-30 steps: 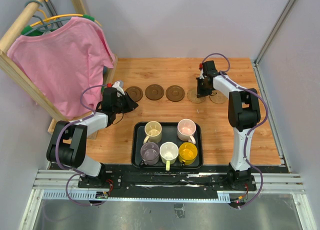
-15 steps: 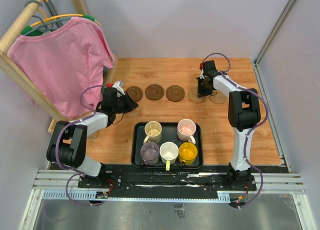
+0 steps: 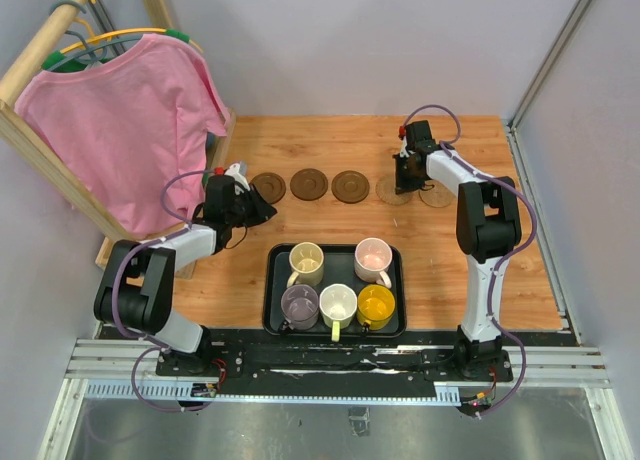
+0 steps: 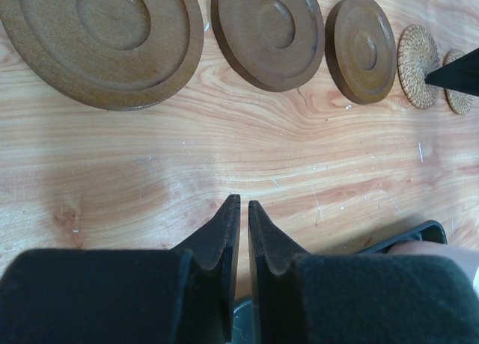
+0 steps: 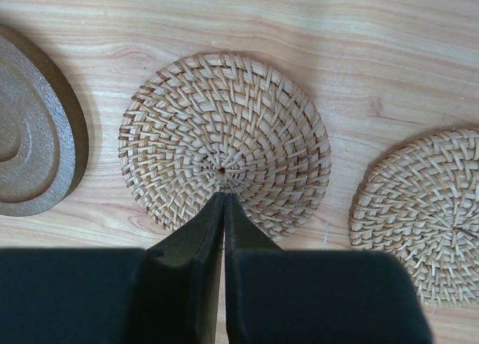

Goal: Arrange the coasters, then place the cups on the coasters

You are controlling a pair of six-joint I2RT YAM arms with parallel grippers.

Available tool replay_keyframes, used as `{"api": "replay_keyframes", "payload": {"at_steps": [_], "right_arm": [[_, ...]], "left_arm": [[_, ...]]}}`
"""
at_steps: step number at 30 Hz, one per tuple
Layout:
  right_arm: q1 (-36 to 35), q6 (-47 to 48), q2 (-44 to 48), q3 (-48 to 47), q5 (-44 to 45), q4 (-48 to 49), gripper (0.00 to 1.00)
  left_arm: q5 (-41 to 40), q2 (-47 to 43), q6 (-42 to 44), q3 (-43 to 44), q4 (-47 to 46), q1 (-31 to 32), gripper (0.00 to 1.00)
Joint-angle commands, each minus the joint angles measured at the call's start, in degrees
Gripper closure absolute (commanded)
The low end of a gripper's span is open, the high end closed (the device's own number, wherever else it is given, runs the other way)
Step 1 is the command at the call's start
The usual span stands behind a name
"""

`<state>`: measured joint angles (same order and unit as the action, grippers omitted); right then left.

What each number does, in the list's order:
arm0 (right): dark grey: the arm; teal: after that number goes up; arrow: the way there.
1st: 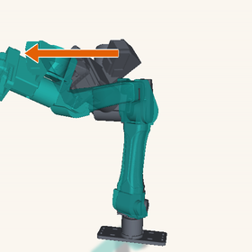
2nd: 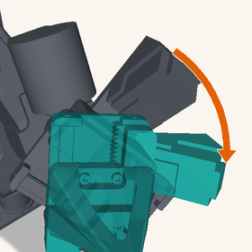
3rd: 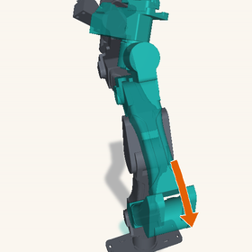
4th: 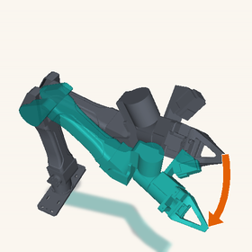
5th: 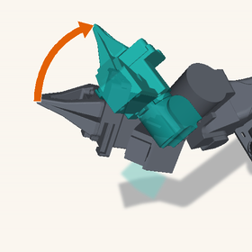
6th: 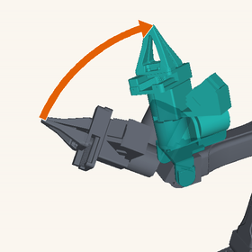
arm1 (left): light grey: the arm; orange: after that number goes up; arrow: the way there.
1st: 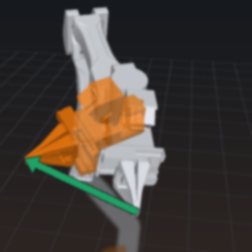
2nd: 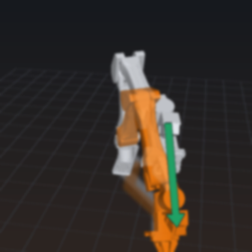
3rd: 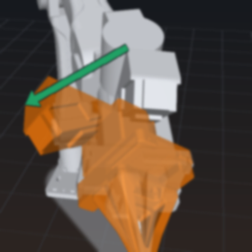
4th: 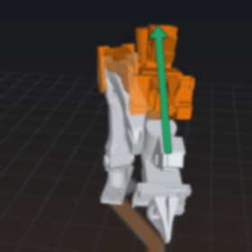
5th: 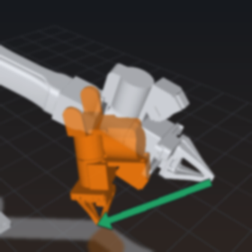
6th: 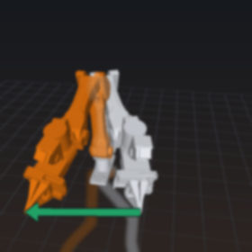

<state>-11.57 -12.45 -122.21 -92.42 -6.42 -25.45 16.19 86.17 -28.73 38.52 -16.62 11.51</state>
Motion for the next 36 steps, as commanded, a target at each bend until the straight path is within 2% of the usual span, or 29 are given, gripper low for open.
{"api": "replay_keyframes", "payload": {"at_steps": [1, 5, 12, 22, 29, 36], "right_arm": [[1.1, 1.7, 1.3, 0.1, 0.5, 1.2, 0.93], [1.2, 2.0, 2.9, -0.2, 0.1, 2.2, 0.85], [1.1, 0.7, 9.2, 4.0, -1.0, 5.1, 0.83], [3.1, -0.2, 17.2, 11.4, 5.4, 5.7, 0.85], [7.4, -0.9, 19.0, 16.5, 7.4, 6.2, 0.87], [9.9, -0.8, 17.6, 17.4, 8.9, 6.2, 0.92]], "left_arm": [[0.3, 1.0, 0.6, 0.9, -0.9, 0.4, 0.86], [0.2, 1.2, 0.7, 1.0, -0.9, 0.4, 0.86], [0.5, 1.5, 0.8, 1.2, -0.9, 0.4, 0.86], [0.8, -1.2, 0.6, -0.1, -2.6, 0.4, 0.86], [0.5, -2.6, 0.5, -0.7, -3.0, 0.4, 0.86], [0.9, -2.8, -0.3, -1.2, -4.3, 0.4, 0.86]]}}
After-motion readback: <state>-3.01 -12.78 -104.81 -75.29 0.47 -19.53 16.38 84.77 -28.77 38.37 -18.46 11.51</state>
